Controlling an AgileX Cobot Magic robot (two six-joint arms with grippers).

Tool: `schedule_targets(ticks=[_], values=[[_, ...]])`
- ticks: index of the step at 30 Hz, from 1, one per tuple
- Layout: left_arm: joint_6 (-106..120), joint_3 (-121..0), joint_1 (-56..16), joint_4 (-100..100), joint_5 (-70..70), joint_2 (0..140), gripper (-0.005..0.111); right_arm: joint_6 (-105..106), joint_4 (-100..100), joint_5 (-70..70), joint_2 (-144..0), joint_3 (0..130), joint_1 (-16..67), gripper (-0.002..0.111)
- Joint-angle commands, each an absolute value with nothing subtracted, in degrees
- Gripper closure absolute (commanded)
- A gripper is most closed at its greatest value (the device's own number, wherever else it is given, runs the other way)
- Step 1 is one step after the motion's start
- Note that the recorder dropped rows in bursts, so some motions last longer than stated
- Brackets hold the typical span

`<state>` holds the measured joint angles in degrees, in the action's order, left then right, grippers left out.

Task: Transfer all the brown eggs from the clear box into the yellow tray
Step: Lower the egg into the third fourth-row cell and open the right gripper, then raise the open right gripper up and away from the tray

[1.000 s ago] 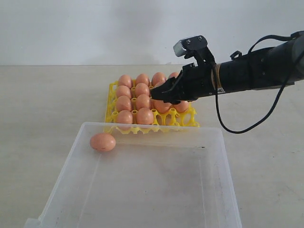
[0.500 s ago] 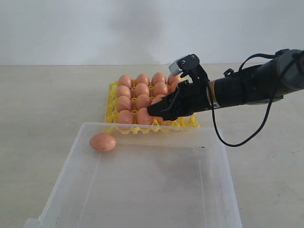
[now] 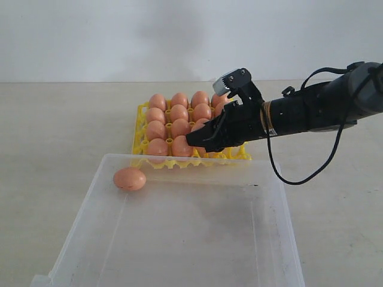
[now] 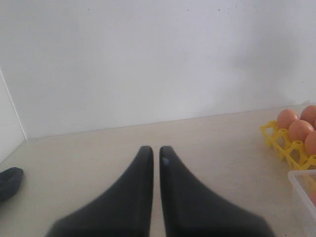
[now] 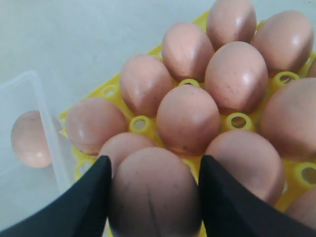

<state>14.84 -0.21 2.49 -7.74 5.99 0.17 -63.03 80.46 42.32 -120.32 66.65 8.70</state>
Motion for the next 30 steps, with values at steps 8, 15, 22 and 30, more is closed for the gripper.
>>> schedule_targets(ticks=[8, 15, 22, 30], values=[[15.00, 0.00, 2.11, -7.90, 5.79, 0.00, 0.103, -63.02, 79.92, 46.03, -120.05, 66.91, 8.53, 0.069], [15.00, 0.00, 2.11, -7.90, 5.79, 0.00, 0.103, -63.02, 79.92, 45.27, -120.05, 66.91, 8.53, 0.069], [15.00, 0.00, 2.11, -7.90, 6.01, 0.00, 0.103, -63.02, 79.92, 44.75, -120.05, 66.91, 8.53, 0.068], [15.00, 0.00, 2.11, -7.90, 6.01, 0.00, 0.103, -62.87, 78.99, 42.67, -120.05, 66.91, 8.53, 0.047]])
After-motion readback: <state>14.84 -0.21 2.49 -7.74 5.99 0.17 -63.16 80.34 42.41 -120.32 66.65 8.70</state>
